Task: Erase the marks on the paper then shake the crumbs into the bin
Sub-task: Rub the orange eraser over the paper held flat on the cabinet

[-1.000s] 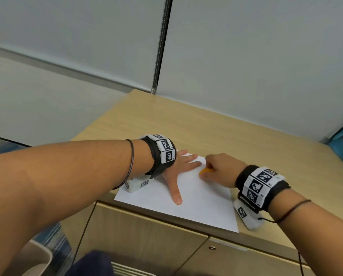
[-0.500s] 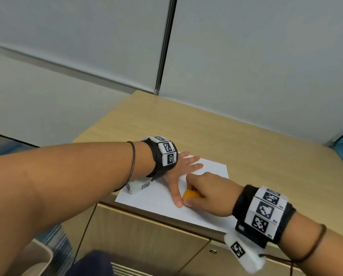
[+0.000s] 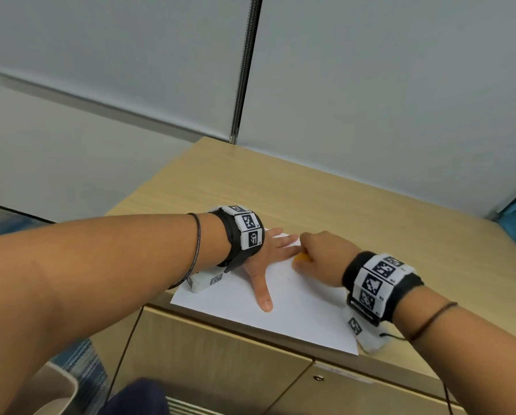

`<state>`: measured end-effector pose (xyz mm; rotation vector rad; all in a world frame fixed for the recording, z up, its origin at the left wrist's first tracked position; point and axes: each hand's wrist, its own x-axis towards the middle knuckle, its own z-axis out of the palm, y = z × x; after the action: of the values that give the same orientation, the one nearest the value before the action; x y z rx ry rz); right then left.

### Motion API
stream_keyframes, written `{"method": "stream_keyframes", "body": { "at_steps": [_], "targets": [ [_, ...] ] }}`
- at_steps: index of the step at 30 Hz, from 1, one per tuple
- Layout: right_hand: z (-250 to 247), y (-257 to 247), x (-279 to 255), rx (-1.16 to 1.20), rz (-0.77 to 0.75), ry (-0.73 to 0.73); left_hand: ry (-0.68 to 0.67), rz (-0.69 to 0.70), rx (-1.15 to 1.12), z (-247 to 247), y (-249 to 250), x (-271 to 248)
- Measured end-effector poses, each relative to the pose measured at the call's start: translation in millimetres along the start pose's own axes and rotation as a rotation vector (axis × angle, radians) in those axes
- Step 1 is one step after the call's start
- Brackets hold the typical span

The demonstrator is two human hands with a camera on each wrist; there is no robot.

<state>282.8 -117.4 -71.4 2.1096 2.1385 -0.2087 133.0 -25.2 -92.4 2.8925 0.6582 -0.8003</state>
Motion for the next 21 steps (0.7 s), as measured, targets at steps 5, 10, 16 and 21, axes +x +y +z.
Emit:
{"method": "stream_keyframes", "body": {
  "at_steps": [5, 10, 16, 21],
  "targets": [
    [8.7, -24.3, -16.0, 0.135, -0.247, -0.086, -0.014, 0.004, 0.029, 1.0, 0.1, 0.8],
    [2.7, -9.6, 3.7, 0.061, -0.105, 0.004, -0.025, -0.012, 0.018, 2.9, -1.9, 4.7],
    [-6.5, -7.4, 2.7, 0.074, -0.086, -0.08, -0.008, 0.01, 0.017, 2.7, -1.1, 2.9],
    [9.6, -28.7, -15.1, 0.165, -0.255, -0.038, -0.018, -0.012, 0.028, 1.8, -1.4, 2.4]
  ]
}}
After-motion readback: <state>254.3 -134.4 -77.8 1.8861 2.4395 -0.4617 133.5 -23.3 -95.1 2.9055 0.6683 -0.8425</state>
